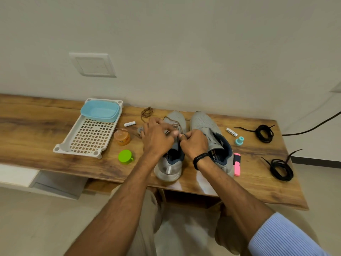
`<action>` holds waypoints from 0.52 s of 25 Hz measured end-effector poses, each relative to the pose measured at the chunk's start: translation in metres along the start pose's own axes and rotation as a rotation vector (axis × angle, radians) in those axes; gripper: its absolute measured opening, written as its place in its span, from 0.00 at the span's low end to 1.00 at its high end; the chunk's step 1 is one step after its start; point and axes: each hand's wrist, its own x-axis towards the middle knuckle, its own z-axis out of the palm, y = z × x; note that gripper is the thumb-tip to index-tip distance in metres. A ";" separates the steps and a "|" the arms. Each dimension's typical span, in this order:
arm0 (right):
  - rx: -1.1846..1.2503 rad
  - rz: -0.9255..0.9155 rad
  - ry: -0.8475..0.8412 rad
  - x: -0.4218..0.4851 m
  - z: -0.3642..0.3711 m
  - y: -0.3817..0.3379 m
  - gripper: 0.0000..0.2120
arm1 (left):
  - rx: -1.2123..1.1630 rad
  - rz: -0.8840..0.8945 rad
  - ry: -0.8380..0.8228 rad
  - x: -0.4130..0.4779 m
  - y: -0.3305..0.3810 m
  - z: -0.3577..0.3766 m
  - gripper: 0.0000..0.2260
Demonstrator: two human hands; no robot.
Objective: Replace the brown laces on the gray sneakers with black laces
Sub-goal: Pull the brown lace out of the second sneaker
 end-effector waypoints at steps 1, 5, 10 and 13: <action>0.002 -0.004 0.002 0.000 -0.001 0.000 0.19 | -0.329 -0.168 0.045 0.001 0.011 -0.006 0.08; -0.016 -0.014 -0.029 0.000 -0.001 -0.002 0.17 | -0.648 -0.432 -0.045 0.001 0.016 -0.015 0.12; -0.053 -0.004 -0.025 0.001 0.005 0.000 0.21 | -0.307 -0.158 -0.250 0.000 0.004 -0.014 0.14; -0.071 -0.008 -0.026 0.003 0.001 0.000 0.16 | -0.453 -0.179 -0.326 0.001 0.011 -0.020 0.17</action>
